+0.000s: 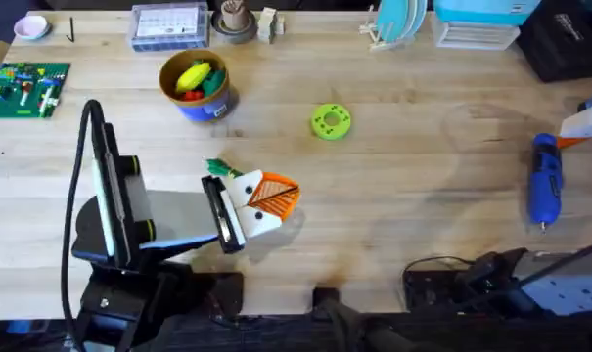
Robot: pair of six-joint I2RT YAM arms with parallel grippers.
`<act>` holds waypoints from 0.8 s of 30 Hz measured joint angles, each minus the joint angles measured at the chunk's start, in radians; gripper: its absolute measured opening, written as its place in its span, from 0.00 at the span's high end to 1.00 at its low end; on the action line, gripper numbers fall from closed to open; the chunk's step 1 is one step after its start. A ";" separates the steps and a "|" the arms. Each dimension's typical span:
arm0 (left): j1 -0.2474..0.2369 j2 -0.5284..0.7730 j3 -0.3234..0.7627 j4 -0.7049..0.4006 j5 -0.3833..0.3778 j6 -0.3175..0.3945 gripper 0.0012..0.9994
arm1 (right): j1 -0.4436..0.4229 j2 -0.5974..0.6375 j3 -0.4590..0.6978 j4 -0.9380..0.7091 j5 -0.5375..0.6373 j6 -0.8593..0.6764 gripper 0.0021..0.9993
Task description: Pick up the gripper from the table and insert it into the empty holder that is missing its gripper. Then pick up a screw, insert it into the mounting hole, and use the screwdriver to tighten it. Finally, clean up the table by picking up the vegetable and placing it into the bucket.
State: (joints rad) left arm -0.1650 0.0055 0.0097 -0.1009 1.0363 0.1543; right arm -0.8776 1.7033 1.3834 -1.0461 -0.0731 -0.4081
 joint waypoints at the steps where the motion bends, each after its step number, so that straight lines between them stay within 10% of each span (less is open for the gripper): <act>1: 0.000 0.000 0.000 0.000 0.000 0.000 1.00 | 0.000 0.020 0.000 0.015 -0.004 -0.011 0.15; 24: 0.000 0.000 0.000 0.000 0.000 0.000 1.00 | 0.013 0.219 0.000 0.090 -0.085 -0.124 0.15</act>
State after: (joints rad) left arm -0.1650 0.0055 0.0097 -0.1009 1.0363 0.1542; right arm -0.8649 1.9221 1.3834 -0.9559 -0.1577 -0.5322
